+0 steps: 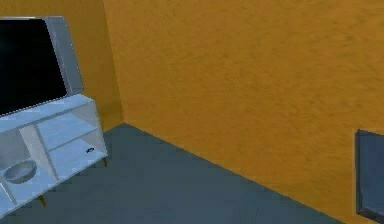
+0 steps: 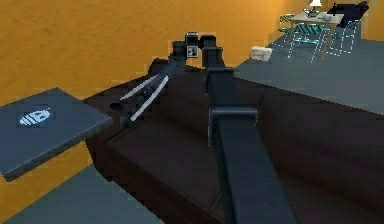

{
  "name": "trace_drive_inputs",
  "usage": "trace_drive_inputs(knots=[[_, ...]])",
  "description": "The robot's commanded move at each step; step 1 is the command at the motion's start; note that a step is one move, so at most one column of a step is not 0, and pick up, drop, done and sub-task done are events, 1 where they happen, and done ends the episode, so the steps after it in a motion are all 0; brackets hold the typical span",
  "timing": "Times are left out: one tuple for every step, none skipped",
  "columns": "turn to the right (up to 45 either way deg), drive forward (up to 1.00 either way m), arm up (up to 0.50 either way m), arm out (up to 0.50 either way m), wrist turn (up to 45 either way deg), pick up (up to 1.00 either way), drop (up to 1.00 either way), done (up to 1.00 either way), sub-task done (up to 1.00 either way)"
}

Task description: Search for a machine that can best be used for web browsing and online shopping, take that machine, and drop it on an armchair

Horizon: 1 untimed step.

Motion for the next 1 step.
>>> trace_drive_inputs(knots=[[0.0, 0.0, 0.0, 0.0, -6.0, 0.0, 0.0, 0.0, 0.0]])
